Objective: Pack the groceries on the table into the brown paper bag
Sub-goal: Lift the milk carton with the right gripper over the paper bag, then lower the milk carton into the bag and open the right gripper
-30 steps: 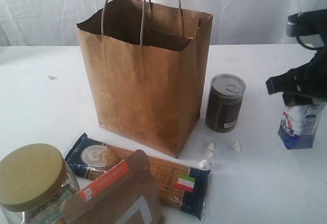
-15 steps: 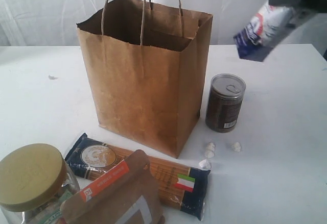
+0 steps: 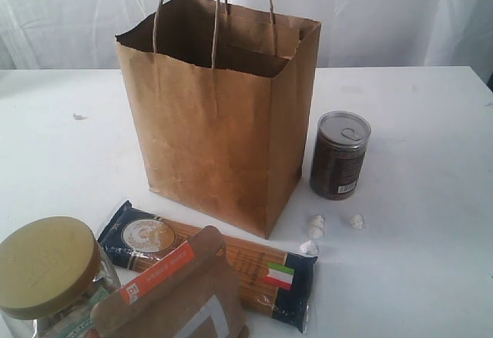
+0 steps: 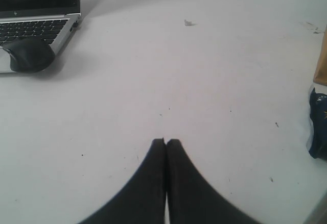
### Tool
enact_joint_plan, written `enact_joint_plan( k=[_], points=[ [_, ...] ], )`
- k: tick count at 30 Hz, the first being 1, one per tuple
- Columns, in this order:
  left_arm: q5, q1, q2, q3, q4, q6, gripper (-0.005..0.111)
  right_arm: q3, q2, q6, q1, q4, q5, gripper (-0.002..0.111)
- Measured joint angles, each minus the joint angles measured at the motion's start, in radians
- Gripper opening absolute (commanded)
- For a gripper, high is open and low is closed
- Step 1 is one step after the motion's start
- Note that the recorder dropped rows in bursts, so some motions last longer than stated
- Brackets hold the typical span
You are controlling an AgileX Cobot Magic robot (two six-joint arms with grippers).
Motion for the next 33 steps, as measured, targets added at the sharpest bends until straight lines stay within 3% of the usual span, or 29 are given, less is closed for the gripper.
enact_joint_plan(
  k=[3, 8, 19, 28, 33],
  points=[
    [0.0, 0.0, 0.0, 0.0, 0.0, 0.0, 0.0, -0.013, 0.068, -0.192, 0.0, 0.116, 0.02, 0.031],
    [0.0, 0.0, 0.0, 0.0, 0.0, 0.0, 0.0, -0.013, 0.133, -0.297, 0.002, 0.185, 0.02, 0.031],
    [0.0, 0.0, 0.0, 0.0, 0.0, 0.0, 0.0, -0.013, 0.202, -0.428, 0.104, 0.2, 0.007, 0.031],
    [0.0, 0.0, 0.0, 0.0, 0.0, 0.0, 0.0, -0.013, 0.288, -0.438, 0.11, 0.2, 0.003, 0.032],
    [0.0, 0.0, 0.0, 0.0, 0.0, 0.0, 0.0, -0.013, 0.323, -0.438, 0.11, 0.2, 0.007, 0.044]
  ],
)
